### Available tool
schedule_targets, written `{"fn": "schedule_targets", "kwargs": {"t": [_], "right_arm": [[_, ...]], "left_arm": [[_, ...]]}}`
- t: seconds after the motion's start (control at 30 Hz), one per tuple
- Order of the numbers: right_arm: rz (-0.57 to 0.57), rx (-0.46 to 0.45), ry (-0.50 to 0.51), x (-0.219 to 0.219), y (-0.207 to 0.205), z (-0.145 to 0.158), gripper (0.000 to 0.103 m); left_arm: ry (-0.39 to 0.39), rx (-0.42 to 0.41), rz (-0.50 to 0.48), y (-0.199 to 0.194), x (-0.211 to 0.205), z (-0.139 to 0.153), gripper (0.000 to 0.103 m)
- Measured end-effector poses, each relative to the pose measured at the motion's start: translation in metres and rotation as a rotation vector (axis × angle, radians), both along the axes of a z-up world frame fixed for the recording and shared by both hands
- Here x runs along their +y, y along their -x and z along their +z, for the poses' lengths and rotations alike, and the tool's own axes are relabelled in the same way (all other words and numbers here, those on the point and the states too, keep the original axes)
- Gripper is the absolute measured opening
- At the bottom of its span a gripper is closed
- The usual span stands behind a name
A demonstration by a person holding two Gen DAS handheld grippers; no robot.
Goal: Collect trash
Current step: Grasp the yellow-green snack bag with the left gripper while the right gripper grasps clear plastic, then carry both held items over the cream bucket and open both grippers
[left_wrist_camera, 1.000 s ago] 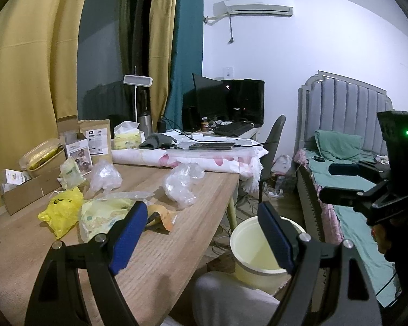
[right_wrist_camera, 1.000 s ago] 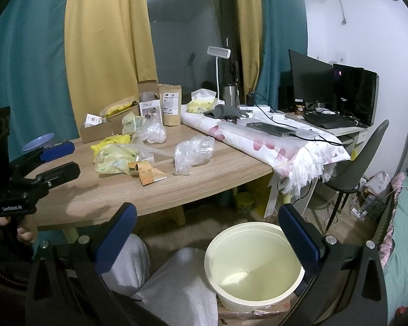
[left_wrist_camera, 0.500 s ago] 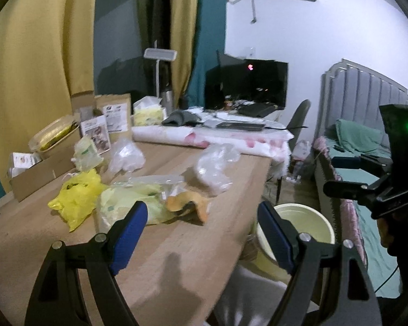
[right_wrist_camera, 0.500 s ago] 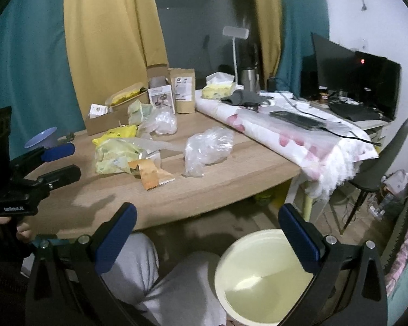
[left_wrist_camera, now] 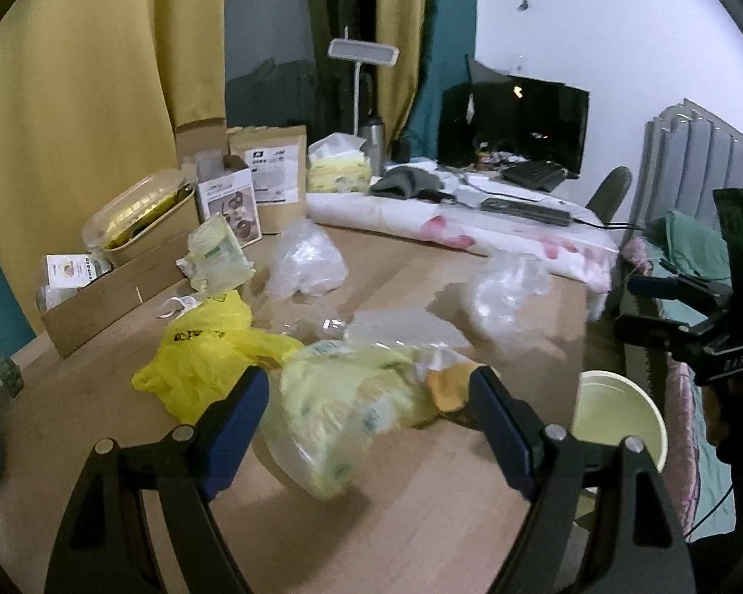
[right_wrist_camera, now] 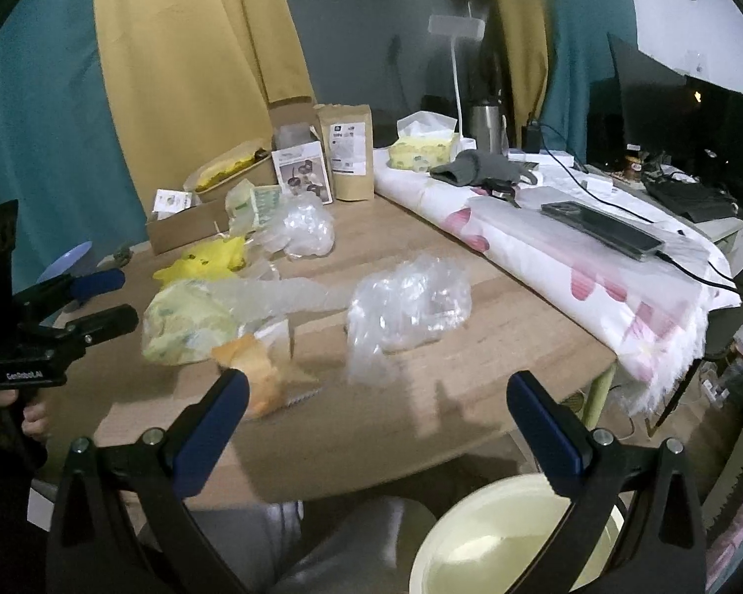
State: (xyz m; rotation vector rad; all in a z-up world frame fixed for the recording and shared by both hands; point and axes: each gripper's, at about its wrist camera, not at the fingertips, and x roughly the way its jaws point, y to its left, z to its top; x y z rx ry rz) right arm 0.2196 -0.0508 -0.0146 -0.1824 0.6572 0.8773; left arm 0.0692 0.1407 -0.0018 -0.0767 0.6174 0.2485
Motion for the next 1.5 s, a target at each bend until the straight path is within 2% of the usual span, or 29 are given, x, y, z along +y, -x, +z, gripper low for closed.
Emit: {"fn": "schedule_targets", "kwargs": {"t": [0.23, 0.43, 0.47, 0.57, 0.63, 0.67, 0.8, 0.9, 1.2, 1.5], "right_arm": [[-0.003, 0.046, -0.005, 0.026, -0.037, -0.015, 0.103], [-0.028, 0.077, -0.022, 0.052, -0.071, -0.028, 0.103], [-0.031, 0.087, -0.021, 0.057, -0.077, -0.032, 0.103], [-0.034, 0.103, -0.019, 0.067, -0.086, -0.039, 0.103], [-0.033, 0.105, -0.008, 0.075, -0.091, -0.043, 0.101], [-0.033, 0.111, -0.005, 0.077, -0.093, -0.046, 0.098], [-0.047, 0.14, -0.015, 0.084, -0.099, -0.053, 0.056], [-0.049, 0.129, -0.025, 0.086, -0.097, -0.05, 0.041], [-0.035, 0.033, -0.071, 0.069, -0.07, -0.011, 0.039], [-0.043, -0.03, -0.11, 0.027, -0.038, 0.019, 0.039]], "left_arm": [[0.073, 0.104, 0.055, -0.022, 0.041, -0.026, 0.083], [0.135, 0.17, 0.04, -0.026, 0.055, -0.049, 0.045], [0.138, 0.174, 0.036, -0.025, 0.056, -0.051, 0.035], [0.138, 0.175, 0.033, -0.023, 0.06, -0.054, 0.022], [0.133, 0.167, 0.038, -0.02, 0.06, -0.052, 0.018], [0.13, 0.159, 0.039, -0.017, 0.062, -0.051, 0.005], [0.118, 0.127, 0.046, -0.008, 0.064, -0.042, 0.005], [0.104, 0.099, 0.054, -0.002, 0.065, -0.034, 0.005], [0.077, 0.034, 0.082, 0.02, 0.063, -0.013, 0.004], [0.052, -0.041, 0.05, 0.035, 0.038, 0.007, 0.004]]}}
